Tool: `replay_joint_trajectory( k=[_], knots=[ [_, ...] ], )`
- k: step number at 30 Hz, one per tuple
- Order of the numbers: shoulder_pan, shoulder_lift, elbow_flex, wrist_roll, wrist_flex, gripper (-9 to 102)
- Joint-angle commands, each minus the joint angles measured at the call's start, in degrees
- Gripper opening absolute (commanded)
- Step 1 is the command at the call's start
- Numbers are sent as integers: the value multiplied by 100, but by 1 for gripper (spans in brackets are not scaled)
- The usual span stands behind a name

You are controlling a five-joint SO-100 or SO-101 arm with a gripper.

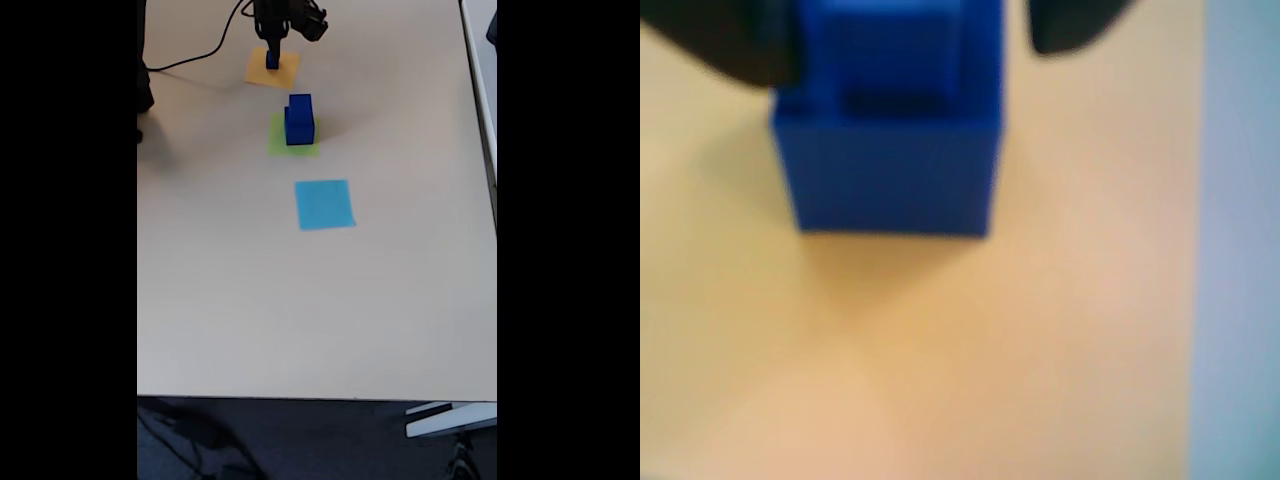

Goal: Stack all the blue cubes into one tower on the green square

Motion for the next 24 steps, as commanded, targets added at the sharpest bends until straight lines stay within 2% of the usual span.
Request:
replay_joint_trajectory(
  k=[1,16,24],
  knots=[
    [-9,167,9,18,-53,8],
    [0,176,79,35,-114,0],
    [18,237,70,-26,-123,0]
  ],
)
